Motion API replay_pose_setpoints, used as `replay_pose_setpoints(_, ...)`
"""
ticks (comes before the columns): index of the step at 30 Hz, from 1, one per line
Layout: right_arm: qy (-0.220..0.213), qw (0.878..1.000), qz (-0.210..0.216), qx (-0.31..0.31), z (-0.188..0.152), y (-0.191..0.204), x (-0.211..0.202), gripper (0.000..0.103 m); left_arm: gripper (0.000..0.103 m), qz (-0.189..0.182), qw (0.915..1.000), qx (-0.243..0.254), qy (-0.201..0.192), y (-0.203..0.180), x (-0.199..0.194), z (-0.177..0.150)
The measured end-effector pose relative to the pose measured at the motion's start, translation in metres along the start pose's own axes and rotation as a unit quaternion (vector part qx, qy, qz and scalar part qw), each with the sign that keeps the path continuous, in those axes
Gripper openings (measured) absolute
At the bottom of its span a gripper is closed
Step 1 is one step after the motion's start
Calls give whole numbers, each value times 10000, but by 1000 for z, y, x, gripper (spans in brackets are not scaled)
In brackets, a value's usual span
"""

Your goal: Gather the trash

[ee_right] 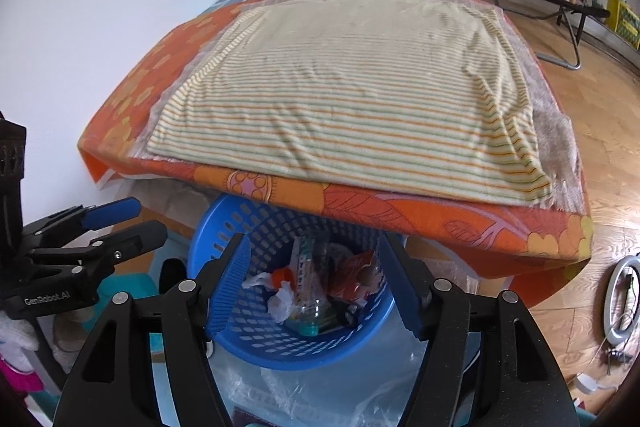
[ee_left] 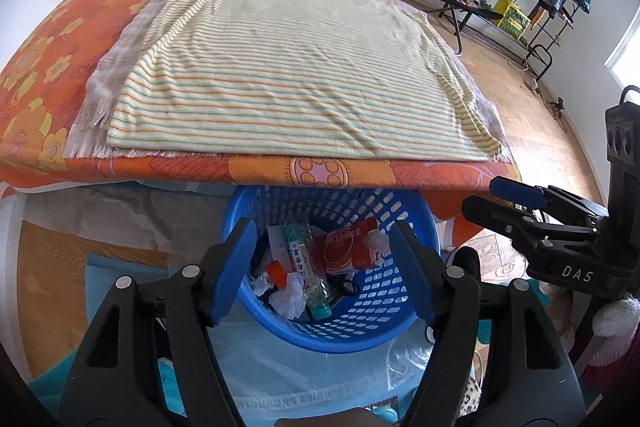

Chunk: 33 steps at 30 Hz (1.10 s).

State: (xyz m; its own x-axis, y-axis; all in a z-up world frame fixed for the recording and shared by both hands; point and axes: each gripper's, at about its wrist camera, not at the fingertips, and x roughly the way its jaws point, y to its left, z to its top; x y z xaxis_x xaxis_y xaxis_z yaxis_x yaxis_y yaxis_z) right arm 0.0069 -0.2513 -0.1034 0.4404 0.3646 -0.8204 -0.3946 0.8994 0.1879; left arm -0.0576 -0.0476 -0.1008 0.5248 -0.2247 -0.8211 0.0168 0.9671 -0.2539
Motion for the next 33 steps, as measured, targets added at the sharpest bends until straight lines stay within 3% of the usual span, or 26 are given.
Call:
replay_pose_setpoints(13, -388, 9985, -372, 85, 18, -4, -22, 66, 76, 83, 9991, 57, -413, -5, -18, 24)
replay_pose_setpoints(19, -569, 9975, -399, 83, 31, -6, -32, 66, 83, 88, 9974, 78, -704, -9, -31, 42)
replay_pose_setpoints(33, -1048, 9937, -375, -113, 72, -4, -60, 68, 86, 203, 9914, 144, -1287, -14, -62, 98)
